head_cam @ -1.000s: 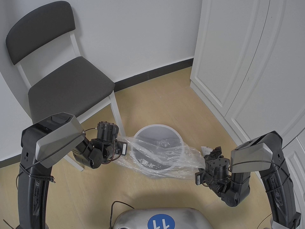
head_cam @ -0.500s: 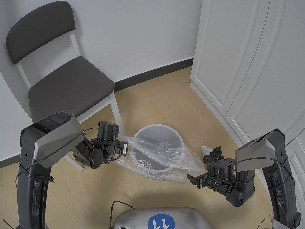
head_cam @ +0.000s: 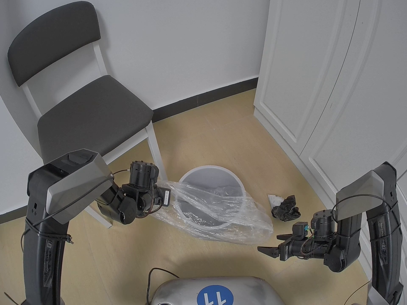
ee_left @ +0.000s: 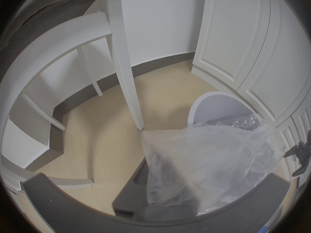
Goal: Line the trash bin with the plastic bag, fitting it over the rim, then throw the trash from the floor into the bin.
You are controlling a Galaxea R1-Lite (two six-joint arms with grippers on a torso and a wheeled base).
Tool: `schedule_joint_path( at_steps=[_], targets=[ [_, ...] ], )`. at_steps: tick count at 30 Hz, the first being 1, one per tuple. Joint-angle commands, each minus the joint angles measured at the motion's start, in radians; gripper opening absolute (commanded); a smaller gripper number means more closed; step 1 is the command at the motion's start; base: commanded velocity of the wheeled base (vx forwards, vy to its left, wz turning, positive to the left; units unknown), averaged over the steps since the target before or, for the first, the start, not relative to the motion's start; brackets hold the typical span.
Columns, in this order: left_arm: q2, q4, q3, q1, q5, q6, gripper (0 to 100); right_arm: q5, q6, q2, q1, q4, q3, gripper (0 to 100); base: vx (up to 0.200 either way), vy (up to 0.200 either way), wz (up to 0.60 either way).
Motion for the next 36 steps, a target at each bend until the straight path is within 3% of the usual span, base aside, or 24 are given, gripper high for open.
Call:
schedule_joint_path(
  at_steps=[1, 5, 6, 12, 18, 19, 20, 22, 27, 30, 34, 36],
  targets=[
    [0.002, 0.001, 0.004, 0.001, 0.001, 0.000, 0, 0.002, -0.002, -0.041, -0.005, -0.017, 0.026, 100, 0.000, 0.000, 0.00],
    [-0.002, 0.003, 0.021, 0.001, -0.015, -0.003, 0, 0.000, -0.005, -0.078, -0.001, -0.017, 0.040, 100, 0.000, 0.000, 0.00],
    [-0.007, 0.001, 0.033, 0.002, -0.030, -0.003, 100, -0.001, -0.005, -0.086, 0.002, -0.017, 0.043, 100, 0.000, 0.000, 0.00],
    [-0.010, 0.000, 0.042, 0.004, -0.061, -0.004, 100, -0.029, -0.007, -0.115, 0.022, -0.017, 0.046, 100, 0.000, 0.000, 0.00],
    [-0.053, 0.001, 0.084, 0.012, -0.064, -0.001, 100, -0.184, -0.005, -0.173, 0.085, -0.017, 0.047, 100, 0.000, 0.000, 0.00],
    [-0.053, 0.001, 0.084, 0.012, -0.064, -0.001, 100, -0.184, -0.005, -0.173, 0.085, -0.017, 0.047, 100, 0.000, 0.000, 0.00],
    [-0.096, 0.000, 0.138, 0.015, -0.087, 0.000, 100, -0.257, -0.004, -0.196, 0.105, -0.017, 0.041, 100, 0.000, 0.000, 0.00],
    [-0.156, 0.001, 0.202, 0.016, -0.133, -0.001, 100, -0.312, -0.004, -0.215, 0.118, -0.017, 0.040, 100, 0.000, 0.000, 0.00],
    [-0.291, 0.000, 0.369, 0.021, -0.274, 0.000, 100, -0.395, -0.005, -0.253, 0.151, -0.017, 0.027, 100, 0.000, 0.000, 0.00],
    [-0.315, 0.000, 0.398, 0.028, -0.276, -0.003, 100, -0.435, -0.007, -0.259, 0.183, -0.017, -0.006, 100, 0.000, 0.000, 0.00],
    [-0.315, 0.001, 0.406, 0.033, -0.269, -0.008, 100, -0.441, -0.027, -0.259, 0.211, -0.017, -0.063, 100, 0.000, 0.000, 0.00],
    [-0.323, -0.011, 0.441, 0.033, -0.256, -0.047, 100, -0.441, -0.125, -0.248, 0.234, -0.017, -0.112, 100, 0.000, 0.000, 0.00]
  ],
)
